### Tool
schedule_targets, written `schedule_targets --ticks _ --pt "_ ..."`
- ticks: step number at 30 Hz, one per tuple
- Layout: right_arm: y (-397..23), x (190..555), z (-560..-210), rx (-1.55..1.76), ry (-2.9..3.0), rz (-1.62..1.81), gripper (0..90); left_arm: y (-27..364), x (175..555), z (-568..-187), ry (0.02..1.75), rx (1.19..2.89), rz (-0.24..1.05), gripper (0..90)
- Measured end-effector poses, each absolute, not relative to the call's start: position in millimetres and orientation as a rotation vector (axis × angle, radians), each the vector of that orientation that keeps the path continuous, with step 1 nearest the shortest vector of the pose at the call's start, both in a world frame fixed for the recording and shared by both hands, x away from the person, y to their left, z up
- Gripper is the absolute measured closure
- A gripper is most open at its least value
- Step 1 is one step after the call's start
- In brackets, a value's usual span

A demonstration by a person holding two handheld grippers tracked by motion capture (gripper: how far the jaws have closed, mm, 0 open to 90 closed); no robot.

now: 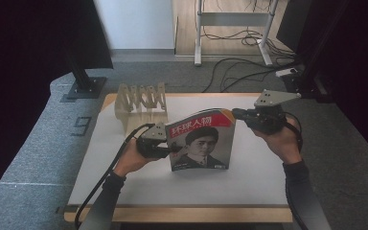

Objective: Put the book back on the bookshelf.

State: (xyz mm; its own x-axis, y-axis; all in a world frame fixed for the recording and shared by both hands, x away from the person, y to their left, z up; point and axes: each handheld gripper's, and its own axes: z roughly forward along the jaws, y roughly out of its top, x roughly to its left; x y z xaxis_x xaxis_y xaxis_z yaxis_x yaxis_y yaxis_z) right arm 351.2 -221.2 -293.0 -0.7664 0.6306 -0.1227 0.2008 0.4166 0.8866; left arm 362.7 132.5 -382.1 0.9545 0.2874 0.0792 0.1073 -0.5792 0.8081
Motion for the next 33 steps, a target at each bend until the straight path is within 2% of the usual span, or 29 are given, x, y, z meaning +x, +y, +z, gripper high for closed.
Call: schedule_targets --ticks 4,6,8,11,14,19,33 --pt "-220.7 350.6 -292.6 0.705 2.237 1.308 86.5 133.0 363.5 -368.7 0.290 2.154 0.277 74.2" --pt "-220.8 350.6 -292.7 0.703 2.236 1.310 86.5 131.8 364.1 -366.5 0.298 2.162 0.293 80.9" --pt "-221.4 350.8 -293.3 0.703 2.235 1.312 86.3 131.7 365.2 -366.5 0.307 2.159 0.287 83.7" --pt "-223.4 350.8 -294.9 0.703 2.238 1.320 85.0 132.5 366.6 -367.3 0.326 2.146 0.276 85.6" --pt "-227.5 349.5 -296.9 0.702 2.229 1.321 79.2 132.3 366.6 -367.3 0.325 2.145 0.273 86.0" --pt "-239.8 349.8 -305.9 0.752 2.207 1.307 63.7 131.2 364.7 -367.4 0.325 2.149 0.298 86.2" --pt "-256.4 351.4 -362.9 0.862 2.233 1.271 36.5 132.1 364.8 -367.0 0.359 2.145 0.303 86.4"
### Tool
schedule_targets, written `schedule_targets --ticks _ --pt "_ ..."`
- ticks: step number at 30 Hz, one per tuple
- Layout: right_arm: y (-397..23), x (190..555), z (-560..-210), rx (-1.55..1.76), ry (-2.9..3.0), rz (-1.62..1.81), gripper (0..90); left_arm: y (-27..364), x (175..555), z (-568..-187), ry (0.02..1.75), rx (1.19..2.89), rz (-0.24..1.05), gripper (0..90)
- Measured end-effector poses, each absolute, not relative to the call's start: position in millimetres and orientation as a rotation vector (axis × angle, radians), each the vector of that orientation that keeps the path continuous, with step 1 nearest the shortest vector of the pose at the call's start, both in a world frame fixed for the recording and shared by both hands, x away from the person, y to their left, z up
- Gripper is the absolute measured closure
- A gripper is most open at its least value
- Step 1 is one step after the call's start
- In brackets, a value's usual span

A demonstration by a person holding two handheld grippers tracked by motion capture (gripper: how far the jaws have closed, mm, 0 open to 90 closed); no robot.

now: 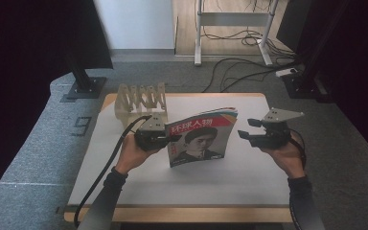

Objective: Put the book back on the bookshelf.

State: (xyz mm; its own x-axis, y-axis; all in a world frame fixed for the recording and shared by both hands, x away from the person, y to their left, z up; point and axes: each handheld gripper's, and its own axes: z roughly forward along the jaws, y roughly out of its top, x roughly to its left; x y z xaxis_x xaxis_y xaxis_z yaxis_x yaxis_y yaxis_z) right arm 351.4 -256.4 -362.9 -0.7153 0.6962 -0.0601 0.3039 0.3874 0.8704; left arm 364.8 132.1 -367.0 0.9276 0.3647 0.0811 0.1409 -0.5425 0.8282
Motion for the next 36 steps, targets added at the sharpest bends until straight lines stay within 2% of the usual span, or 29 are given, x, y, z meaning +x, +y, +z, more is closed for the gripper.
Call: schedule_targets --ticks 5,19,36 --pt "-258.3 349.8 -387.7 0.909 2.230 1.258 28.2 135.2 365.5 -366.0 0.373 2.140 0.307 86.5" --pt "-261.6 341.4 -450.8 1.005 2.231 1.242 15.4 148.4 366.6 -365.3 0.441 2.110 0.323 86.6" --pt "-260.5 331.3 -509.5 1.086 2.270 1.178 13.1 172.2 365.6 -357.6 0.526 2.097 0.344 86.9"
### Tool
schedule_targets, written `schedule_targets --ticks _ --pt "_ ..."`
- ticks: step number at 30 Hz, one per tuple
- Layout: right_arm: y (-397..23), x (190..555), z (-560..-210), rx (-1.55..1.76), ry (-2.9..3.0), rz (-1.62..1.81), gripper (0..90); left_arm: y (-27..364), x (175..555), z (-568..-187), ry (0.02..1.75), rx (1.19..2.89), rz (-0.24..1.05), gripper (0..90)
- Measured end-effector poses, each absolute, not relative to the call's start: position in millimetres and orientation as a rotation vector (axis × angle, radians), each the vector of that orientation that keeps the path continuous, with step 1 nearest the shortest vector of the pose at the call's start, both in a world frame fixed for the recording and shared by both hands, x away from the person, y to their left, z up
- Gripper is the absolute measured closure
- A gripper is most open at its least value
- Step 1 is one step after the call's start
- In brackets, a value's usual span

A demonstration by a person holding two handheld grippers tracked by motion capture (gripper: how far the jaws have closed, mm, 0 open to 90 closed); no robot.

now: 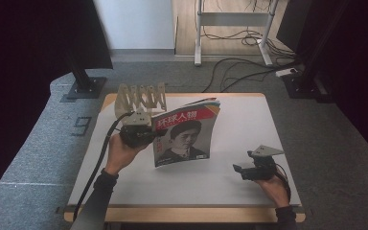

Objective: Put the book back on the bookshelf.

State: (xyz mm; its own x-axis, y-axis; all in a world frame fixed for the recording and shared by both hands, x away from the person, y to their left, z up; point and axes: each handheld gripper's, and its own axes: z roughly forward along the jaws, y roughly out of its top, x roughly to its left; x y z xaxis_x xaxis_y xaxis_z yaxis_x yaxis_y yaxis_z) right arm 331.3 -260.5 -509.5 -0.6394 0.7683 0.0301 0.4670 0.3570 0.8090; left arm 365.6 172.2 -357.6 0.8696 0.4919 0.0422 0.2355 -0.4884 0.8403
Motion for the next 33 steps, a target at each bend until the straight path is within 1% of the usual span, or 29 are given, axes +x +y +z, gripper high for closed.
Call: schedule_targets --ticks 11,21,33 --pt "-260.8 327.6 -532.7 1.124 2.302 1.145 13.2 196.9 362.9 -349.0 0.595 2.069 0.389 87.0" --pt "-252.8 329.2 -535.0 1.115 2.334 1.038 12.6 220.8 359.5 -337.3 0.661 2.027 0.438 87.1" --pt "-253.4 329.7 -535.4 1.117 2.337 1.048 12.5 255.1 357.5 -323.6 0.770 1.974 0.496 87.1"
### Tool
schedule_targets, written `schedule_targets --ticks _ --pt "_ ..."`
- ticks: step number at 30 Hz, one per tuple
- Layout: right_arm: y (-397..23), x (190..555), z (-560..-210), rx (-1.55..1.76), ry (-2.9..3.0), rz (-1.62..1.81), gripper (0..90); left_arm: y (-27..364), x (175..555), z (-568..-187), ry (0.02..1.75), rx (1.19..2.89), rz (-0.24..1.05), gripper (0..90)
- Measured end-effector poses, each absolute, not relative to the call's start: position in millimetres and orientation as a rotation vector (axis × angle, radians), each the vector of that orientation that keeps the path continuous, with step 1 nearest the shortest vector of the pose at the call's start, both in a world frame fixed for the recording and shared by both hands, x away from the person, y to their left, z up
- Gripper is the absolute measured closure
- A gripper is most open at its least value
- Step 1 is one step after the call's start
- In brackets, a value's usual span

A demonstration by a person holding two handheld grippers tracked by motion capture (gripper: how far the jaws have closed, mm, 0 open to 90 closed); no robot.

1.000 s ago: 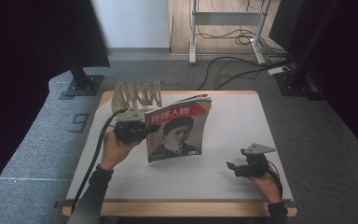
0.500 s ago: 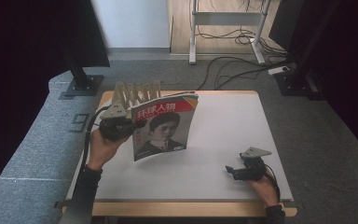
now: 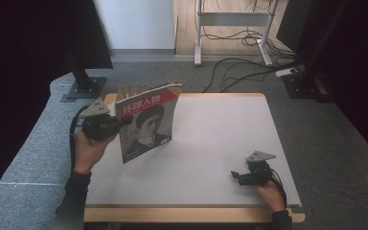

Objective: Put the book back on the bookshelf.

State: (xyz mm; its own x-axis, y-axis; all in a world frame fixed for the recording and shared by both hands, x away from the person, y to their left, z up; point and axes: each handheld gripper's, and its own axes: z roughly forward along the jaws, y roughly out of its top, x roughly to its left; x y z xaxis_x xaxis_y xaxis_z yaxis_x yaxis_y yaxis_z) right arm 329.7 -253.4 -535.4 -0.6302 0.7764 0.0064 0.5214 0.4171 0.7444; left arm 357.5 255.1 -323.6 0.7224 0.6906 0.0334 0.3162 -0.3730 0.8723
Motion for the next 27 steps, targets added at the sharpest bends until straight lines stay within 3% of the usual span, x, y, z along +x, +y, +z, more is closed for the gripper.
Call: schedule_targets --ticks 13,27 --pt "-253.3 329.7 -535.5 1.120 2.337 1.049 12.6 272.0 366.8 -321.0 0.867 1.946 0.536 87.1" --pt "-253.2 329.7 -535.5 1.124 2.337 1.051 12.5 251.1 397.5 -330.0 0.907 1.882 0.570 87.0"
